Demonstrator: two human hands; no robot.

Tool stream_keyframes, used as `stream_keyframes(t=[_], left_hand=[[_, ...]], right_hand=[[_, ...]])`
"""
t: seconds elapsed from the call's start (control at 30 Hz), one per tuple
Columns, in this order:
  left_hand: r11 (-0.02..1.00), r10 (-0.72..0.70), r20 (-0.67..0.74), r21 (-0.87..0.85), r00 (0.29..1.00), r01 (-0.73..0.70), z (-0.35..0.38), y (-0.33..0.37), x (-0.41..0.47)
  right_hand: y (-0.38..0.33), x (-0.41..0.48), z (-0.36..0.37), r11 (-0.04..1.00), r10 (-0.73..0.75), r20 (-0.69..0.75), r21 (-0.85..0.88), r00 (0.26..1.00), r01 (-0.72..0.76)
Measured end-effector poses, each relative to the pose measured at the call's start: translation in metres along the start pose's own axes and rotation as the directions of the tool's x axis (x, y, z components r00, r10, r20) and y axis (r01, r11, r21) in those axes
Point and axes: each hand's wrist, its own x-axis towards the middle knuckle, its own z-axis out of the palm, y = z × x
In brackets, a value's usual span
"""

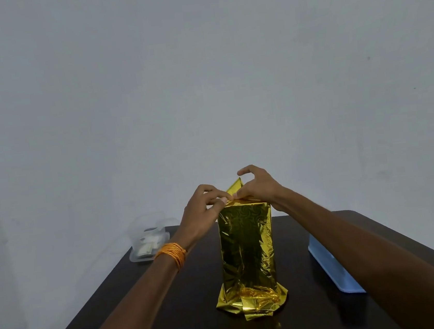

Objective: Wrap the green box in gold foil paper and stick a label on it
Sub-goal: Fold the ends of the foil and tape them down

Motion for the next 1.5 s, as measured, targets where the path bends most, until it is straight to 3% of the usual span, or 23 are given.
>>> stream_keyframes(t=[0.37,0.5,0.57,0.77,1.23,1.5], left_hand=[[0.999,0.025,-0.031,0.031,0.999,-0.024,0.001,-0.001,0.003],[1.0,0.009,-0.022,-0.01,1.0,-0.009,0.002,-0.001,0.005],[1.0,-0.01,-0.016,-0.013,1.0,0.009,0.003,-0.001,0.006],[0.999,-0.036,-0.043,0.016,0.998,0.037,0.008,-0.002,0.007],[0.964,-0.164,-0.044,0.207,0.985,0.17,0.013,0.03,0.031],[0.965,-0.158,-0.1,0.197,0.982,0.175,0.015,0.034,0.026]], right_hand=[[0.003,-0.01,0.002,0.993,-0.061,0.023,0.099,0.998,0.059],[0.004,-0.017,-0.015,0.979,-0.075,-0.114,0.18,0.991,0.095],[0.007,-0.023,-0.025,0.971,-0.017,-0.126,0.235,0.992,0.047],[0.024,-0.039,-0.023,0.922,0.166,0.056,0.345,0.985,-0.175],[0.034,-0.041,-0.015,0.876,0.232,0.069,0.419,0.97,-0.239],[0.036,-0.046,-0.016,0.871,0.21,0.073,0.44,0.975,-0.22]])
